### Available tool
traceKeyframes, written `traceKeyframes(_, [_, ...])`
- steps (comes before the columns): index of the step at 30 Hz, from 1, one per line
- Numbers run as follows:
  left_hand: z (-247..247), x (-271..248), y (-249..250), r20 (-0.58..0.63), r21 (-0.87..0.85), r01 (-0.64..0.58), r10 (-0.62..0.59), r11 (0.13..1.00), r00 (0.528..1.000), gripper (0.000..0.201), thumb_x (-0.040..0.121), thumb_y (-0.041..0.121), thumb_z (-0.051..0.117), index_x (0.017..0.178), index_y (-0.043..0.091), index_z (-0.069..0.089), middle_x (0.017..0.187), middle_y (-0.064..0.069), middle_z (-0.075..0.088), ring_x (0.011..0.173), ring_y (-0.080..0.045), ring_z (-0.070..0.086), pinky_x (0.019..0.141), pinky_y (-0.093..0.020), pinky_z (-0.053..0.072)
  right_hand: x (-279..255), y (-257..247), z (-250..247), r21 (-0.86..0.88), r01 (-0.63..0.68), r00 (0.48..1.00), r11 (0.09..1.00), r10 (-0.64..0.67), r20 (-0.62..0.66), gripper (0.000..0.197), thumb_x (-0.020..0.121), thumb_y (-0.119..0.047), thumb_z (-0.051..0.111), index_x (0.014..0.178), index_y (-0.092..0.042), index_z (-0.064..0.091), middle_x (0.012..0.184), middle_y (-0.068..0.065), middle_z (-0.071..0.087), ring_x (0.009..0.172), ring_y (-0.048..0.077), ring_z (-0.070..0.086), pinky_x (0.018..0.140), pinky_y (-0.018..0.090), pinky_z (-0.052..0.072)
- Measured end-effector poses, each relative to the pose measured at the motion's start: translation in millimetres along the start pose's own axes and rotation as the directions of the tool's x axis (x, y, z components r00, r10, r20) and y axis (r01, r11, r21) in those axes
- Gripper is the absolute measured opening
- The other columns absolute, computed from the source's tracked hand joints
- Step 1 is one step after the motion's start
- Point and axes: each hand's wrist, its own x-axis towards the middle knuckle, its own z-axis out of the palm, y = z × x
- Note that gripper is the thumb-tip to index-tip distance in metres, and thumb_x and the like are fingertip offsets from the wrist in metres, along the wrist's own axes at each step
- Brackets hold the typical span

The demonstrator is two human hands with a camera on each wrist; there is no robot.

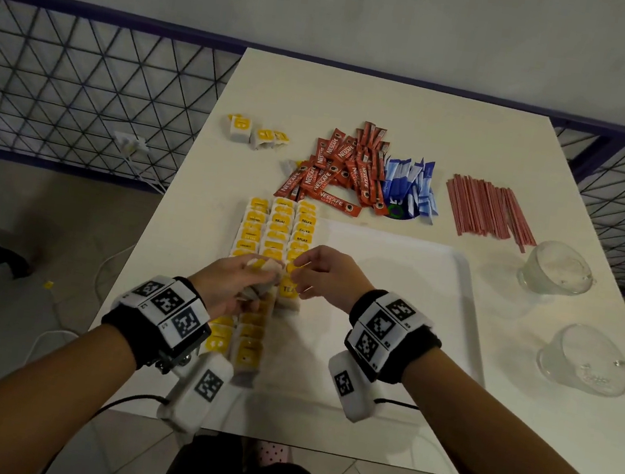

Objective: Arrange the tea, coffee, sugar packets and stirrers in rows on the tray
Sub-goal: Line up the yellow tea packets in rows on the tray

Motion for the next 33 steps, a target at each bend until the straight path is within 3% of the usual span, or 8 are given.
traceKeyframes(3, [-0.3, 0.5, -3.3, 0.006, 0.103, -0.082, 0.082, 0.991, 0.997, 0.018, 0.088, 0.005, 0.058, 0.094, 0.02, 0.065, 0.077, -0.004, 0.054, 0.064, -0.015, 0.046, 0.045, -0.014, 0.043, 0.7, -2.6, 2.9, -0.076, -0.073, 0.996, 0.994, 0.077, 0.047, 0.021, 0.089, -0.031, 0.058, 0.081, -0.012, 0.056, 0.074, 0.002, 0.058, 0.068, 0.017, 0.057, 0.073, 0.032, 0.053])
traceKeyframes(7, [4.3, 2.6, -5.7, -0.014, 0.242, -0.176, 0.185, 0.954, 0.983, 0.027, 0.084, 0.001, 0.062, 0.098, 0.024, 0.064, 0.086, -0.005, 0.058, 0.076, -0.022, 0.051, 0.058, -0.019, 0.045, -0.9, -3.7, 5.4, -0.07, -0.136, 0.989, 0.988, 0.14, 0.042, 0.04, 0.091, -0.044, 0.049, 0.075, -0.01, 0.059, 0.07, 0.001, 0.058, 0.061, 0.014, 0.054, 0.062, 0.027, 0.05])
traceKeyframes(9, [7.7, 3.4, -5.7, -0.019, 0.262, -0.225, 0.238, 0.938, 0.971, 0.031, 0.084, 0.001, 0.063, 0.097, 0.028, 0.063, 0.091, 0.002, 0.056, 0.076, -0.017, 0.053, 0.06, -0.018, 0.045, -3.7, -3.8, 4.0, -0.014, -0.154, 0.987, 0.988, 0.155, 0.047, 0.04, 0.09, -0.045, 0.05, 0.07, -0.012, 0.058, 0.069, 0.001, 0.058, 0.06, 0.014, 0.053, 0.061, 0.026, 0.049])
traceKeyframes(14, [15.6, 8.7, -2.4, 0.005, 0.359, -0.254, 0.271, 0.898, 0.963, 0.052, 0.083, -0.002, 0.063, 0.127, 0.024, 0.052, 0.096, 0.014, 0.047, 0.067, -0.001, 0.055, 0.056, -0.012, 0.046, -10.0, -1.0, -4.8, -0.038, -0.14, 0.987, 0.989, 0.143, 0.074, 0.023, 0.085, -0.034, 0.064, 0.075, -0.013, 0.062, 0.069, -0.002, 0.058, 0.061, 0.011, 0.051, 0.059, 0.023, 0.047])
traceKeyframes(20, [19.9, 16.3, -9.7, -0.027, 0.322, -0.175, 0.193, 0.931, 0.981, 0.042, 0.078, 0.003, 0.07, 0.114, 0.02, 0.058, 0.091, -0.004, 0.059, 0.062, -0.015, 0.049, 0.045, -0.016, 0.042, -14.3, 6.1, -13.8, 0.069, -0.054, 0.999, 0.996, 0.054, -0.007, 0.017, 0.085, -0.02, 0.065, 0.072, -0.017, 0.056, 0.068, -0.002, 0.056, 0.058, 0.008, 0.05, 0.055, 0.02, 0.045])
traceKeyframes(24, [21.7, 12.6, -16.9, -0.009, 0.148, -0.117, 0.119, 0.982, 0.993, 0.034, 0.082, 0.018, 0.069, 0.113, 0.017, 0.057, 0.066, -0.003, 0.051, 0.045, -0.006, 0.045, 0.042, -0.016, 0.039, -17.2, 9.4, -19.4, 0.067, 0.016, 0.998, 0.998, -0.012, -0.06, 0.01, 0.085, -0.02, 0.065, 0.079, -0.016, 0.058, 0.069, -0.004, 0.056, 0.059, 0.008, 0.05, 0.055, 0.019, 0.045])
traceKeyframes(29, [23.0, 6.5, -17.4, -0.117, 0.228, -0.163, 0.193, 0.96, 0.974, 0.008, 0.084, 0.02, 0.066, 0.087, 0.014, 0.061, 0.061, -0.005, 0.046, 0.035, -0.002, 0.038, 0.037, -0.014, 0.032, -21.5, 12.4, -24.4, 0.01, 0.059, 0.996, 0.998, -0.058, -0.071, 0.012, 0.084, -0.024, 0.066, 0.077, -0.018, 0.058, 0.07, -0.006, 0.056, 0.061, 0.007, 0.05, 0.052, 0.014, 0.044])
traceKeyframes(33, [23.7, 1.2, -15.6, -0.165, 0.312, -0.206, 0.266, 0.927, 0.95, 0.009, 0.086, 0.021, 0.064, 0.079, 0.022, 0.058, 0.073, 0.004, 0.049, 0.04, 0.002, 0.046, 0.036, -0.012, 0.033, -23.8, 14.3, -25.1, -0.024, 0.086, 0.993, 0.996, -0.087, -0.08, 0.033, 0.078, -0.023, 0.072, 0.106, -0.018, 0.055, 0.09, -0.004, 0.055, 0.077, 0.013, 0.053, 0.067, 0.022, 0.046])
